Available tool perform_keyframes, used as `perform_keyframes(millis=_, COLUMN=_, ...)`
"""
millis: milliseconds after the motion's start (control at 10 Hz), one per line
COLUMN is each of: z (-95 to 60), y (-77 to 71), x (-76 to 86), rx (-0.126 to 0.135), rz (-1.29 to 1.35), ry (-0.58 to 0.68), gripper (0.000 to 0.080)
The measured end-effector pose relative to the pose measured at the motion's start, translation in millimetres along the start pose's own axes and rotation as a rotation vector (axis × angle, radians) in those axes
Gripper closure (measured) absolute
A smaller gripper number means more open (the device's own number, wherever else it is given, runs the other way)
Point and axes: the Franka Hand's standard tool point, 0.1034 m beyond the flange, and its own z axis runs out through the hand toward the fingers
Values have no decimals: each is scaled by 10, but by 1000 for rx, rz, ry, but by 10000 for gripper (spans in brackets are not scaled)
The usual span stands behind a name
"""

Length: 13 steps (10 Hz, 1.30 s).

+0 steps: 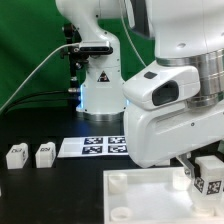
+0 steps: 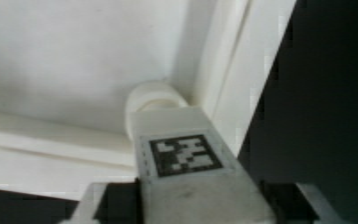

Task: Assemble one leg

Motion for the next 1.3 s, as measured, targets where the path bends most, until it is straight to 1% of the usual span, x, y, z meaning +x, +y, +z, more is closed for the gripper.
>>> perform_keyframes(millis=300, z=-1, y=8, x=0, rx=0, rz=35, ry=1, gripper=485)
perform_keyframes(millis=400, z=7, y=38, x=8, rx=5, rz=48, ry=19, gripper=485)
perform_keyframes(millis=500, z=14, y=120, x=5, rx=16, rz=176, ry=64, gripper=489)
perform_keyframes(millis=600, z=17, y=143, x=-19, rx=30, rz=364, ry=89, gripper=502)
perform_keyframes(millis=700, z=17, y=153, x=-31, rx=40, rz=495, ry=106, gripper=502)
perform_keyframes(millis=800, z=18, y=165, x=-30, rx=58, rz=665, ry=127, gripper=502)
perform_keyframes(millis=900, z=19, y=172, x=-21, rx=68, rz=801, ry=143, gripper=502)
perform_keyframes(millis=1000, z=18, y=153, x=-33, rx=70, rz=906, ry=139, gripper=502)
perform_keyframes(millis=1100, z=11, y=124, x=-42, rx=60, rz=954, ry=117, gripper=502)
perform_keyframes(millis=1200, z=23, y=139, x=-45, rx=69, rz=1014, ry=116, gripper=502)
perform_keyframes(millis=1300, z=36, y=127, x=-46, rx=99, rz=1202, ry=123, gripper=502)
